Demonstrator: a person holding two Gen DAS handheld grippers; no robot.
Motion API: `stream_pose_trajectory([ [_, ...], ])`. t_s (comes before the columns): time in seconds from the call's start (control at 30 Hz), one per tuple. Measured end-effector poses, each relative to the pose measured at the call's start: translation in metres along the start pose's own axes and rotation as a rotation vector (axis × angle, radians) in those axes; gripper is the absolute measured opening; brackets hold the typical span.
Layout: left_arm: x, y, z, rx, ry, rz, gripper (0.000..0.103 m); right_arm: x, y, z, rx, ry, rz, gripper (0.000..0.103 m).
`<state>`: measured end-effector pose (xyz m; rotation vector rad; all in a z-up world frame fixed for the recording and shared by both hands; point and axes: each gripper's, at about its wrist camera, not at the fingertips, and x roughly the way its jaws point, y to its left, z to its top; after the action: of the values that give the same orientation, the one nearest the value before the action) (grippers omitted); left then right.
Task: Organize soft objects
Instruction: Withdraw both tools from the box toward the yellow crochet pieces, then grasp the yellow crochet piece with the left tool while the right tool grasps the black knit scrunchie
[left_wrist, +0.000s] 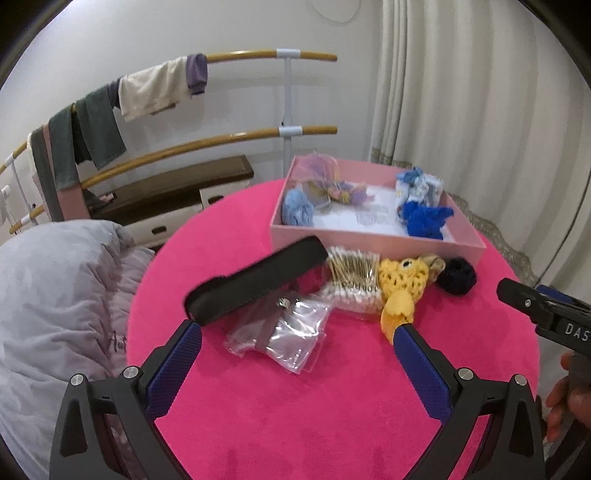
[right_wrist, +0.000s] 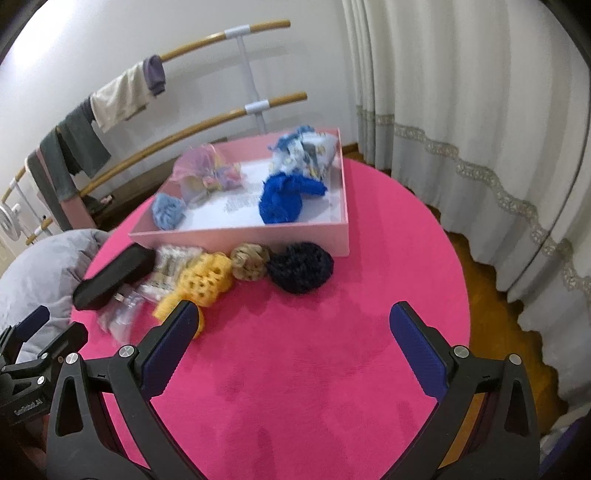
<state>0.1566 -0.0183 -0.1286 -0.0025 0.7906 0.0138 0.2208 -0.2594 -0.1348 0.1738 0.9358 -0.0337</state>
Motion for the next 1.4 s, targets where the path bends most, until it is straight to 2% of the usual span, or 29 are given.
stream_pose_trajectory([
  [0.43,0.048,-0.049,0.011,0.068,0.027,-0.083,0.103,0.039,-0.025,0.007,0.025,0.047,-0.018,0.103],
  [0.7,0.091,-0.077,0.024,0.115,0.043,-0.079,0.102,0.074,-0.035,0.017,0.027,0.085,0.030,0.103],
  [0.73,0.096,-0.080,0.026,0.122,0.045,-0.079,0.100,0.076,-0.036,0.017,0.027,0.087,0.036,0.100],
  [0.83,0.112,-0.085,0.029,0.136,0.056,-0.087,0.083,0.087,-0.036,0.020,0.017,0.098,0.052,0.089],
  [0.9,0.124,-0.087,0.032,0.143,0.067,-0.090,0.074,0.090,-0.033,0.022,-0.006,0.094,0.045,0.086],
  [1.0,0.140,-0.089,0.035,0.166,0.080,-0.082,0.065,0.094,-0.029,0.024,-0.030,0.093,0.048,0.071],
  [1.07,0.145,-0.091,0.035,0.179,0.077,-0.085,0.059,0.094,-0.027,0.024,-0.051,0.091,0.045,0.050],
  [1.17,0.145,-0.092,0.034,0.191,0.070,-0.086,0.054,0.093,-0.026,0.022,-0.057,0.088,0.060,0.036],
  [1.33,0.145,-0.095,0.032,0.206,0.067,-0.076,0.062,0.093,-0.021,0.022,-0.062,0.090,0.062,0.032],
  [1.4,0.148,-0.100,0.031,0.220,0.054,-0.073,0.063,0.094,-0.019,0.022,-0.069,0.089,0.060,0.032],
])
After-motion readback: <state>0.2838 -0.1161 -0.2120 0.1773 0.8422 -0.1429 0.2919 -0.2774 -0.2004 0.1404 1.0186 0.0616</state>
